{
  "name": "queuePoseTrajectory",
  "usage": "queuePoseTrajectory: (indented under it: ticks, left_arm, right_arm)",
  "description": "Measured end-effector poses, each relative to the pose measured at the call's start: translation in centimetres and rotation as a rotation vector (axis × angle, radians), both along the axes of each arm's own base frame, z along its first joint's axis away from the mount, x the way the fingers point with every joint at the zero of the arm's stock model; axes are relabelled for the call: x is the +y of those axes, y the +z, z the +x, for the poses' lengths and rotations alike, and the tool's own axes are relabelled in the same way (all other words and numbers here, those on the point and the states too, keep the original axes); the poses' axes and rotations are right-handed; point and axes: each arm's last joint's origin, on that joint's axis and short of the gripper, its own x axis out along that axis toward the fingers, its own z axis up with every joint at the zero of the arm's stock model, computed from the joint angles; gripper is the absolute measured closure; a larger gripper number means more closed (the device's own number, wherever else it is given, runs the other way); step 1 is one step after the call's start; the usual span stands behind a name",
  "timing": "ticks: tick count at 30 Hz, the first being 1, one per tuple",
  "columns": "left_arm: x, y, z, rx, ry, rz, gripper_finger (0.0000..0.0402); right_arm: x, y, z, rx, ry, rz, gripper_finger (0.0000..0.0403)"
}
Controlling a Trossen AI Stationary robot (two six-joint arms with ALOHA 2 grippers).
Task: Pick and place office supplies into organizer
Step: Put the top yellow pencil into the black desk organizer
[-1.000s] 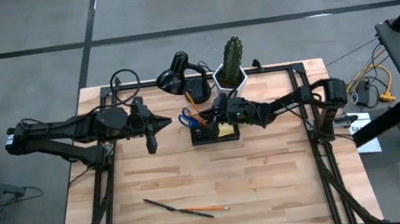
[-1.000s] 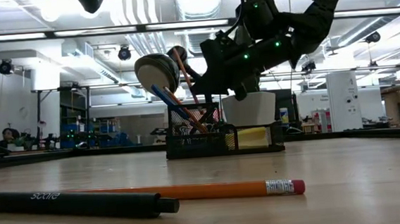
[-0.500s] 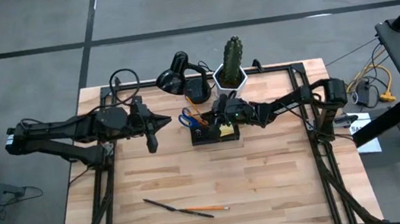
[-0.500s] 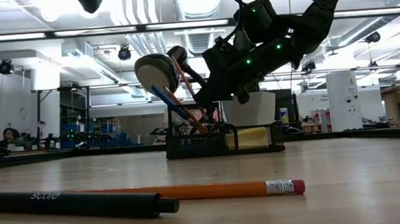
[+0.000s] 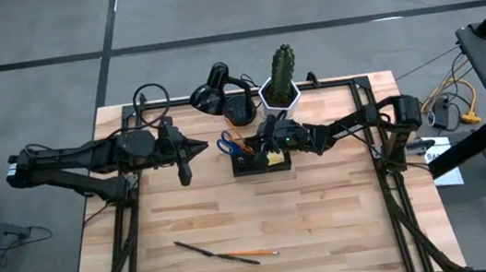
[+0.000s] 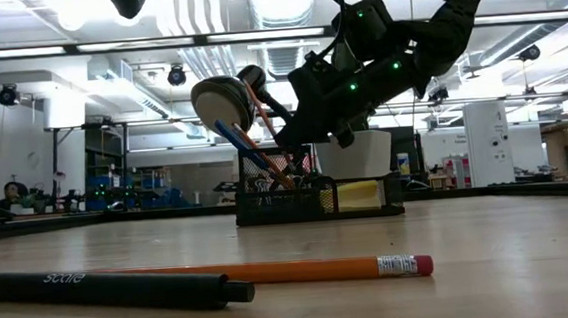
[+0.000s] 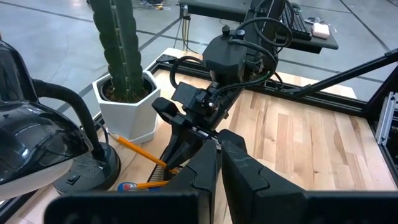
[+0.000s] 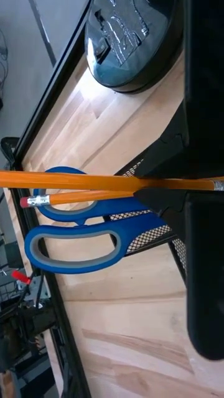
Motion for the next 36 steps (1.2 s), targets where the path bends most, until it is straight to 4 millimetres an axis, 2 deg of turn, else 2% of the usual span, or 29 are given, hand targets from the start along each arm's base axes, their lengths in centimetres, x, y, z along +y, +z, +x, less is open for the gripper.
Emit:
queuePoseTrajectory:
  ticks: [36]
  left_arm:
    - [0.01, -0.01, 0.00, 0.001, 0.000, 0.001, 0.0394]
  right_arm:
    - [0.03, 0.05, 0.00, -0.001, 0.002, -0.004, 0.0380]
